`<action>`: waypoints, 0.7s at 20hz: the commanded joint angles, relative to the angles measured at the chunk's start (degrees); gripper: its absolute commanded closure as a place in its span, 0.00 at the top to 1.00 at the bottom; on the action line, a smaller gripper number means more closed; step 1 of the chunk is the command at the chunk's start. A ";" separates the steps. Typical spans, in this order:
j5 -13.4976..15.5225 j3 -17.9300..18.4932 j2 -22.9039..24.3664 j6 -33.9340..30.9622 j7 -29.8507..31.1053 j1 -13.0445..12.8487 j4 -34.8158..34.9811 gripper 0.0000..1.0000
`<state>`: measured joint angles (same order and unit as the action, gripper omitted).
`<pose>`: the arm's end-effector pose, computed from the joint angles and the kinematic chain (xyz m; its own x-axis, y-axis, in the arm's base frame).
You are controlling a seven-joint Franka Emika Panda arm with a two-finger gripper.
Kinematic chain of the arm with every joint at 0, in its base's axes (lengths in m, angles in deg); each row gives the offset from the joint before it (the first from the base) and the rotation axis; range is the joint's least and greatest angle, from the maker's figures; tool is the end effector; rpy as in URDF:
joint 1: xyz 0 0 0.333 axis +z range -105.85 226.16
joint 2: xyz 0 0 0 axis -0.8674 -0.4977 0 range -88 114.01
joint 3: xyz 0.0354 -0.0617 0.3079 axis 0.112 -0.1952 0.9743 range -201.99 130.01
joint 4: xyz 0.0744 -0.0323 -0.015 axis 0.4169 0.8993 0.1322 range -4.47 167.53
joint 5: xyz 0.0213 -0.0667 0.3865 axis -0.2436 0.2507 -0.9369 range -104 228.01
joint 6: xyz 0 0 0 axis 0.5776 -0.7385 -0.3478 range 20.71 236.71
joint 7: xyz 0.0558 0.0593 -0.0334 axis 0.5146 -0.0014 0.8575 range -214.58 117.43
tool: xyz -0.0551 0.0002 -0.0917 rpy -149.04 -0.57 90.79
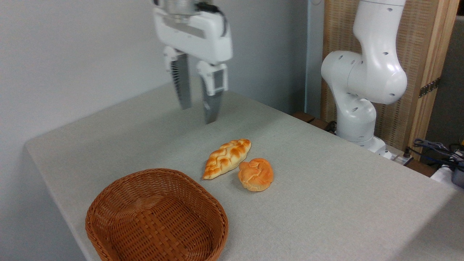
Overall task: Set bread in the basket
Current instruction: 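Lower the open gripper down over the braided bread loaf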
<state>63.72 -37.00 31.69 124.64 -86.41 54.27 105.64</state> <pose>0.4645 -0.0599 0.6101 0.7066 -0.6977 0.1179 -0.6961 -0.7153 -0.0610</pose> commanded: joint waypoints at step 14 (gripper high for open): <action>9.62 -4.96 7.00 15.88 0.83 -2.55 28.36 1.00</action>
<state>72.01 -42.18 41.10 137.02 -86.11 53.74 133.51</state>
